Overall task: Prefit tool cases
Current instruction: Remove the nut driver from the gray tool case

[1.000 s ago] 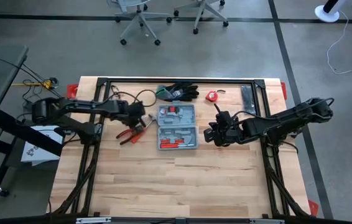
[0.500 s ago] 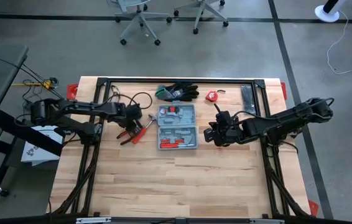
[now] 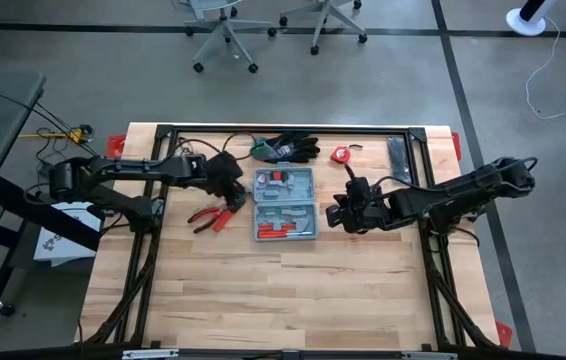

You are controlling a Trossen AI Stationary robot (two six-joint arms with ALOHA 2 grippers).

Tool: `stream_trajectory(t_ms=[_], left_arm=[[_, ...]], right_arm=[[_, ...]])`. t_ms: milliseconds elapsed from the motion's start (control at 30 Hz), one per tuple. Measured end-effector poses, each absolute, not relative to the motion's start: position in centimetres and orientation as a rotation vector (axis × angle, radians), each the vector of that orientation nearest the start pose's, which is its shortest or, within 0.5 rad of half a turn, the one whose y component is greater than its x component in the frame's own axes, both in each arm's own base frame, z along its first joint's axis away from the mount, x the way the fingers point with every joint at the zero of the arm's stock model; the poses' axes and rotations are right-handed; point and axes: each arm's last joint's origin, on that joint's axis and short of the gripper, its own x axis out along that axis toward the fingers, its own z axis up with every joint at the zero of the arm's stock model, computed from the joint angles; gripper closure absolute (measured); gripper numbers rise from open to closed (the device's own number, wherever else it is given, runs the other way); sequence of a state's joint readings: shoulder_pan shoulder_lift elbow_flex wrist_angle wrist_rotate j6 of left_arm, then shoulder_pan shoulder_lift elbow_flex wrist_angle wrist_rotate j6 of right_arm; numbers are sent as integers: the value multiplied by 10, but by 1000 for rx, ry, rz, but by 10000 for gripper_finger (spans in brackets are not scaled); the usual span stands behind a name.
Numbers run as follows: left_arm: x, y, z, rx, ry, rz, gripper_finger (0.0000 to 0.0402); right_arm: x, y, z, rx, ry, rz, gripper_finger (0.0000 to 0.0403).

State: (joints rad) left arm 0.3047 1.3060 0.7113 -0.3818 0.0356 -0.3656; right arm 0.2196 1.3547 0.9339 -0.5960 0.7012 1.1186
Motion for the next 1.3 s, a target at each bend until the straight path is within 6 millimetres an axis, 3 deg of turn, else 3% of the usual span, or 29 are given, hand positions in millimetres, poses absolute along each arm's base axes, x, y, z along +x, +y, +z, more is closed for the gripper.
stream_trajectory(t_ms=[233, 633, 833, 1300], left_arm=[[257, 56, 198, -477, 726, 244, 283], [278, 16, 159, -449, 890, 71, 283], [288, 0, 152, -473, 871, -89, 283], [293, -5, 157, -422, 794, -67, 283]], right_arm=[[286, 37, 221, 586, 585, -755, 402], [333, 51, 164, 716, 655, -551, 402], [336, 54, 156, 746, 684, -515, 402], [337, 51, 155, 817, 761, -414, 402]])
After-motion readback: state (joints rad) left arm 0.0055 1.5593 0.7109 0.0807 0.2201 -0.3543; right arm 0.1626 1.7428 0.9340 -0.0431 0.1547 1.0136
